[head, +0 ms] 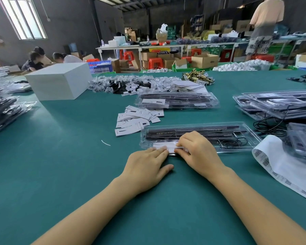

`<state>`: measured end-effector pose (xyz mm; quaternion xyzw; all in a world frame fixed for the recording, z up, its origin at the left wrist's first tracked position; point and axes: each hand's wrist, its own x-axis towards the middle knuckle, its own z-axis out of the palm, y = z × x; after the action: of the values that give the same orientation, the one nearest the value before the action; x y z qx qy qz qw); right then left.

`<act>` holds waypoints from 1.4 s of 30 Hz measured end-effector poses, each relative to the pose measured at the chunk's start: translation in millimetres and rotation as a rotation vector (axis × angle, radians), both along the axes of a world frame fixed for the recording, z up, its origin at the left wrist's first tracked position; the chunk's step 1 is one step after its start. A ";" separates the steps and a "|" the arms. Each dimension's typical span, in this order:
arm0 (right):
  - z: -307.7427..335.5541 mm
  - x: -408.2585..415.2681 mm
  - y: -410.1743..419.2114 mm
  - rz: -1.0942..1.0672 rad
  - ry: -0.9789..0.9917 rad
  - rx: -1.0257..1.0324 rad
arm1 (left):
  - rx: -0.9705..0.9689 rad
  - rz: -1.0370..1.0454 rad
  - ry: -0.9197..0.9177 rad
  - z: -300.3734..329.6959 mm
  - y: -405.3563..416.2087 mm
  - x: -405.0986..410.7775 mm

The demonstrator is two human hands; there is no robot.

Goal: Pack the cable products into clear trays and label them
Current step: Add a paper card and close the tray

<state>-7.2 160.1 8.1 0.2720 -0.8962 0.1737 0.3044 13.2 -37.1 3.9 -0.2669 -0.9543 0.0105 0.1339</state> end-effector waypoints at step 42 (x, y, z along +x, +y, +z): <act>1.8 4.8 2.1 -0.051 0.060 0.126 | 1.373 0.399 -0.610 15.9 -26.5 -30.9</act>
<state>-2.4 162.2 9.9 0.2730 -0.9023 0.1009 0.3179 -17.7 -63.6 19.8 0.0616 -0.7716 -0.6331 -0.0038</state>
